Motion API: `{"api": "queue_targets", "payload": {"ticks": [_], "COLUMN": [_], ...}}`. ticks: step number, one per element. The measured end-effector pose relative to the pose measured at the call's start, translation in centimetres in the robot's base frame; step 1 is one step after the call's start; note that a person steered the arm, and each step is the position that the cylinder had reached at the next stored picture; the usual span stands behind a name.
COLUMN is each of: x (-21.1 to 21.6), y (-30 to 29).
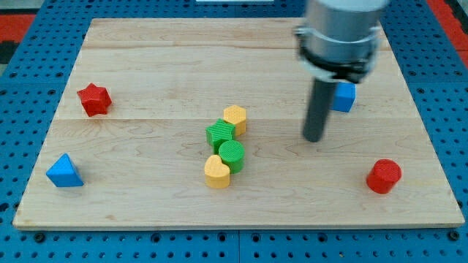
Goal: Nudge the blue cube to top
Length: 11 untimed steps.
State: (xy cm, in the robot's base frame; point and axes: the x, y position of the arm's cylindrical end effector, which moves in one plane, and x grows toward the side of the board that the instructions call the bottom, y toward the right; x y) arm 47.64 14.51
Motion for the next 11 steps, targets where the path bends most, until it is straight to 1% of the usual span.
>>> {"api": "queue_targets", "payload": {"ticks": [1, 2, 4, 5, 6, 7, 8, 9, 10, 11], "x": [-2.3, -4.4, -8.7, -8.8, -8.1, -8.0, -8.5, -10.7, -13.7, -14.2], "y": [5.9, 6.7, 5.9, 6.0, 13.2, 19.1, 20.0, 18.7, 16.5, 13.5]}}
